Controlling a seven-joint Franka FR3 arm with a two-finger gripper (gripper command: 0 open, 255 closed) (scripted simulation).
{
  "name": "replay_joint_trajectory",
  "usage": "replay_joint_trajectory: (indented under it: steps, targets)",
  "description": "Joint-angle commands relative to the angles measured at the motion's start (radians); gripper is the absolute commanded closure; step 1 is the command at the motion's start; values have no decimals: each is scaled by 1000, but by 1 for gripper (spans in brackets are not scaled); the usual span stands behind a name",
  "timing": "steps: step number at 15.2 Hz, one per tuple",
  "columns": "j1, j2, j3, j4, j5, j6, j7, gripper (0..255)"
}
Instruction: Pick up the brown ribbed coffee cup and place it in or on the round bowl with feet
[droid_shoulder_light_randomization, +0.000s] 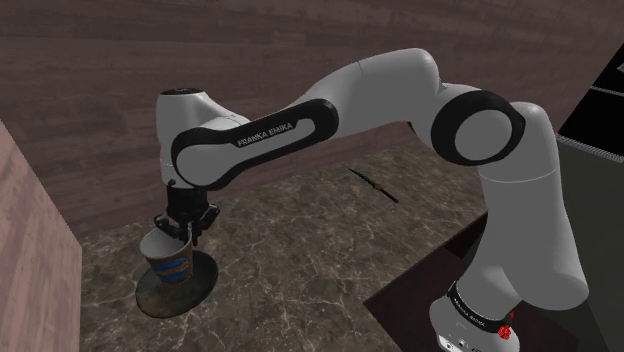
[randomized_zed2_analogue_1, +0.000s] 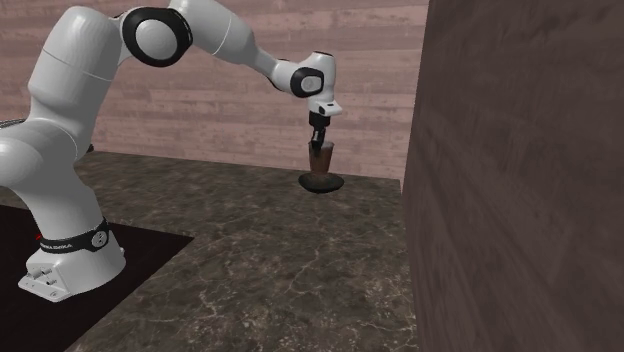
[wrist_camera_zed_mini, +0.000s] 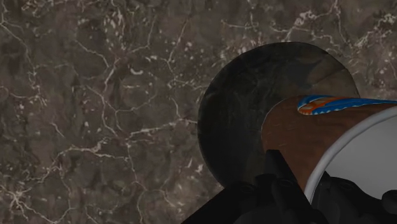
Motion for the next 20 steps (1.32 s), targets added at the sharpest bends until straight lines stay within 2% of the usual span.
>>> replay_joint_trajectory:
  steps: [1, 5, 13, 14, 19, 20]
  targets:
    - [1, 9, -1, -12, -2, 21, -1, 255]
    - [3, 31, -4, -32, -5, 62, -3, 255]
    - [3, 31, -4, -31, -5, 62, -3, 255]
    - [3, 31, -4, -31, -5, 62, -3, 0]
    - [3, 31, -4, -31, -5, 62, -3, 0]
    - [-1, 15, -2, -23, -2, 38, -5, 0]
